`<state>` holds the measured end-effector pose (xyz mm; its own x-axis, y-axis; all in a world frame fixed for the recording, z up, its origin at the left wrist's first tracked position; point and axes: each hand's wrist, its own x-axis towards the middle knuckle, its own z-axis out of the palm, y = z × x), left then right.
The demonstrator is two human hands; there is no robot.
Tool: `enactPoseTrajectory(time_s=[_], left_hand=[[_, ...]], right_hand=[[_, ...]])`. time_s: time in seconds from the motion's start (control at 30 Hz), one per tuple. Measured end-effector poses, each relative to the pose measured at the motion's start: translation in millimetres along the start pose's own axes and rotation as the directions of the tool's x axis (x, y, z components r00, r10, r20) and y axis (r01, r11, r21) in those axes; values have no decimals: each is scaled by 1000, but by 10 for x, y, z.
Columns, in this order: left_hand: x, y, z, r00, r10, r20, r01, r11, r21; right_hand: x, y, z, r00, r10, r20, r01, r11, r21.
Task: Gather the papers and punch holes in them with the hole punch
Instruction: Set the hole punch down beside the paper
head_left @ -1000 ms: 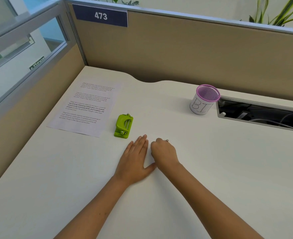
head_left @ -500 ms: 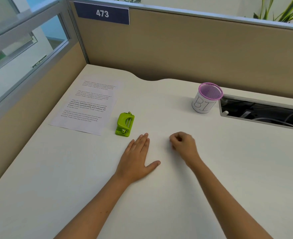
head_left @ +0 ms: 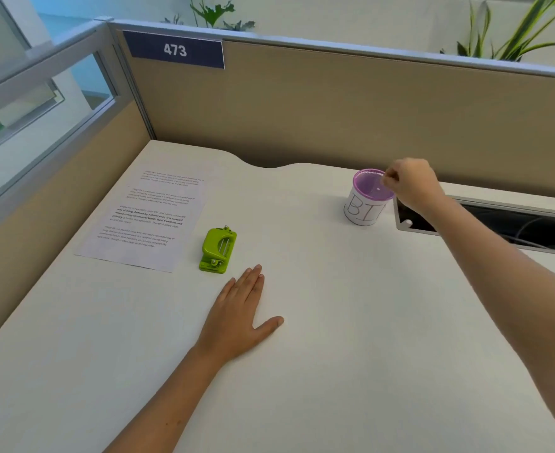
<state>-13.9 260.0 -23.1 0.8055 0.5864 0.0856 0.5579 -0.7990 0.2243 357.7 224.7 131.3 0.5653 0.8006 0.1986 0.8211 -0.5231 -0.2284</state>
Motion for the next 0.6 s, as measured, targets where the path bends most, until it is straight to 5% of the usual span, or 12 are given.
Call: enactPoseTrajectory(time_s=[0.2, 0.47, 0.6], left_hand=[[-8, 25, -7, 1000, -13, 10, 13, 1000, 13], [-113, 166, -24, 997, -78, 11, 77, 996, 32], [-216, 301, -28, 994, -110, 7, 109, 993, 35]], right_hand=[[67, 57, -82, 995, -92, -37, 93, 996, 10], [-447, 159, -209, 920, 83, -383, 75, 922, 381], [-1019, 296, -60, 911, 131, -392, 56, 901, 431]])
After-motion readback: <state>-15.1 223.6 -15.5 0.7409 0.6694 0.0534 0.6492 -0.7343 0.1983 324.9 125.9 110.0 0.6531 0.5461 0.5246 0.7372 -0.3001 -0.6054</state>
